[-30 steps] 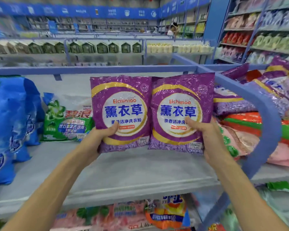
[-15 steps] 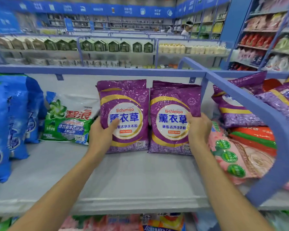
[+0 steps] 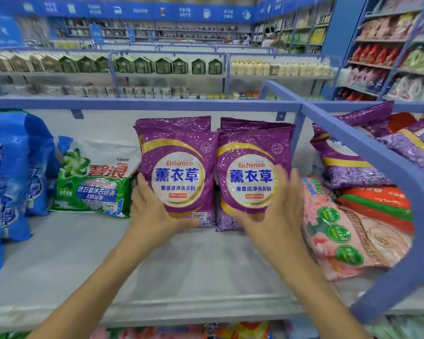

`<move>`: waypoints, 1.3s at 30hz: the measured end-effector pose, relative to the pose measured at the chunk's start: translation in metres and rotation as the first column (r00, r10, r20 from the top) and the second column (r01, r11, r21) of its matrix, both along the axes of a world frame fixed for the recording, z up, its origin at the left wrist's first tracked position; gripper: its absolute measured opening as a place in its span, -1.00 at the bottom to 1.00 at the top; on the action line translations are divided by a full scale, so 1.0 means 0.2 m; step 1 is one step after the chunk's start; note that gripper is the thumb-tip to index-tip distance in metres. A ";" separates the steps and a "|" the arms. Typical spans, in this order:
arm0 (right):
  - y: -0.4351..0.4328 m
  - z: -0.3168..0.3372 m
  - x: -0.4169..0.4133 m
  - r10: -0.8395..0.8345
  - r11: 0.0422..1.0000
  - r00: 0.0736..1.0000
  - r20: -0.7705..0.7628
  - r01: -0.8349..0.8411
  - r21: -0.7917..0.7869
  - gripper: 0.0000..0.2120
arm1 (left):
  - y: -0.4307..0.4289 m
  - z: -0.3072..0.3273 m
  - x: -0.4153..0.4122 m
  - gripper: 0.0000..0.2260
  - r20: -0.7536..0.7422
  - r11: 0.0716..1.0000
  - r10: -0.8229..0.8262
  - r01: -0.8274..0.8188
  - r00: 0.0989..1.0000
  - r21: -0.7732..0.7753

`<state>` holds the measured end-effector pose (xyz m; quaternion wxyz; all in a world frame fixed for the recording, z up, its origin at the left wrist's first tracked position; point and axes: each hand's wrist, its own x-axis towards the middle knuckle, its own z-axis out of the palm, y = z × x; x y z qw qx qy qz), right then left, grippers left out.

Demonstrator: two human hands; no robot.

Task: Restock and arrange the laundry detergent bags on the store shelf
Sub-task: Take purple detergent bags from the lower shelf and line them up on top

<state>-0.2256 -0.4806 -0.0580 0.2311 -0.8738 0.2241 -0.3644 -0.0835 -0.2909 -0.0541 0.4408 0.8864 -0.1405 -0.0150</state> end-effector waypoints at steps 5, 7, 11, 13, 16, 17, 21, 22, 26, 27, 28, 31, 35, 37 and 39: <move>0.09 -0.25 0.06 -0.083 0.928 0.949 -0.303 -0.038 -0.372 -0.01 | -0.08 -0.10 -0.17 0.10 0.349 0.917 -0.195 0.045 0.917 0.396; 0.07 -0.28 0.10 -0.151 0.925 0.932 -0.330 0.016 -0.379 -0.03 | -0.12 -0.14 -0.14 -0.04 0.284 0.860 -0.208 0.037 0.936 0.509; 0.01 -0.30 0.15 -0.216 0.923 0.926 -0.308 0.091 -0.374 -0.01 | -0.11 -0.22 -0.06 -0.17 0.430 0.864 -0.258 0.008 0.865 0.503; -0.01 -0.30 0.17 -0.225 0.924 0.929 -0.294 0.107 -0.368 -0.01 | -0.10 -0.24 -0.04 -0.22 0.409 0.849 -0.279 0.025 0.869 0.528; -0.05 -0.29 0.15 -0.204 0.927 0.930 -0.305 0.084 -0.365 -0.03 | -0.11 -0.25 -0.04 -0.20 0.427 0.843 -0.277 0.005 0.861 0.537; -0.06 -0.29 0.14 -0.174 0.939 0.927 -0.333 0.055 -0.339 -0.04 | -0.11 -0.25 -0.03 -0.19 0.424 0.841 -0.277 0.005 0.862 0.540; -0.05 -0.29 0.12 -0.156 0.949 0.915 -0.372 0.034 -0.314 -0.05 | -0.11 -0.24 -0.04 -0.19 0.426 0.840 -0.275 -0.001 0.862 0.543; -0.03 -0.29 0.12 -0.159 0.946 0.910 -0.383 0.029 -0.321 -0.06 | -0.10 -0.24 -0.04 -0.20 0.437 0.838 -0.271 -0.013 0.858 0.546; -0.02 -0.24 0.09 -0.115 0.965 0.876 -0.469 -0.013 -0.260 -0.11 | -0.09 -0.22 -0.06 -0.17 0.424 0.807 -0.310 0.000 0.851 0.590; -0.02 -0.21 0.09 -0.104 0.970 0.860 -0.499 -0.024 -0.243 -0.13 | -0.09 -0.19 -0.07 -0.17 0.409 0.800 -0.321 0.013 0.854 0.600; -0.01 -0.18 0.07 -0.091 0.973 0.853 -0.514 -0.035 -0.230 -0.16 | -0.08 -0.16 -0.07 -0.17 0.396 0.798 -0.330 0.030 0.857 0.601; 0.03 -0.11 0.02 -0.037 0.983 0.879 -0.475 -0.054 -0.177 -0.23 | -0.03 -0.10 -0.10 -0.22 0.386 0.814 -0.355 0.079 0.851 0.575; 0.06 -0.08 -0.09 0.023 0.993 0.938 -0.345 -0.060 -0.098 -0.39 | 0.09 -0.06 -0.18 -0.39 0.358 0.818 -0.360 0.107 0.862 0.565; 0.08 -0.09 -0.17 0.044 0.993 0.930 -0.364 -0.079 -0.082 -0.42 | 0.16 -0.05 -0.24 -0.42 0.333 0.796 -0.369 0.110 0.868 0.595; 0.13 -0.11 -0.27 0.079 0.993 0.913 -0.400 -0.109 -0.053 -0.45 | 0.25 -0.05 -0.33 -0.42 0.315 0.783 -0.385 0.126 0.868 0.610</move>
